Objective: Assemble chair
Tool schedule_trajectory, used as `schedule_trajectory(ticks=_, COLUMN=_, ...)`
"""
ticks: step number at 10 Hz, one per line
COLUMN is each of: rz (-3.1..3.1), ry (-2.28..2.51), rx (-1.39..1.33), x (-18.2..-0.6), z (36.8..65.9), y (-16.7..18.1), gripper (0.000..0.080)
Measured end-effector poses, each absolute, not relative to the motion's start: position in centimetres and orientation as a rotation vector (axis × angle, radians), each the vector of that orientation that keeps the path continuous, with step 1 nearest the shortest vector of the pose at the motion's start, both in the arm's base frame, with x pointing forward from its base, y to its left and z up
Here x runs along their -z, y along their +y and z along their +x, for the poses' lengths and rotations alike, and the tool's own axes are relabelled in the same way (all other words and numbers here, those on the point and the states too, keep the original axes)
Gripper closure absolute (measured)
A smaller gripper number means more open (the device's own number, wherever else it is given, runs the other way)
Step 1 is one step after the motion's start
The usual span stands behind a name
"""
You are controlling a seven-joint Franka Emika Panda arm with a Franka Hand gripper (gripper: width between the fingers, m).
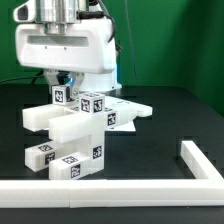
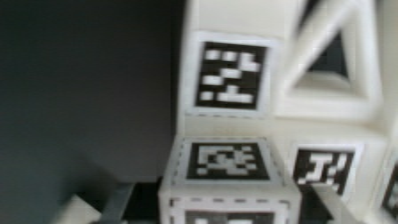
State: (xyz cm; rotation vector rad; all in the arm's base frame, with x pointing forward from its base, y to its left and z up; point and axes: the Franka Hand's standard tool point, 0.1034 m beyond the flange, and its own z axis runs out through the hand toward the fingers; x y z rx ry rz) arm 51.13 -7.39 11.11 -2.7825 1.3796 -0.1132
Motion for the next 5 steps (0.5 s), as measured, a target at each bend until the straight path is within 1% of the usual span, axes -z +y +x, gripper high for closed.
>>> schedule_trajectory(ticks=1, rz=-2.534, ry=1.732, rx=0.077, x=-11.13, z=51.17, y=-7.15, gripper=0.0517)
schedule_trajectory(ticks=2, rz=-2.361, ry=1.907, rx=0.063, x=-11.17, z=51.25, y=-7.18, gripper=0.0515)
schedule_trajectory(ticks=3, rz=-2.298, ry=1.970, rx=0.057, x=-11.14, z=51.24, y=-7.16, gripper=0.0515)
schedule_trajectory(ticks=5, rz=-2.335, ry=1.931, rx=0.062, x=-11.12, z=51.24, y=-7.14, gripper=0.0505)
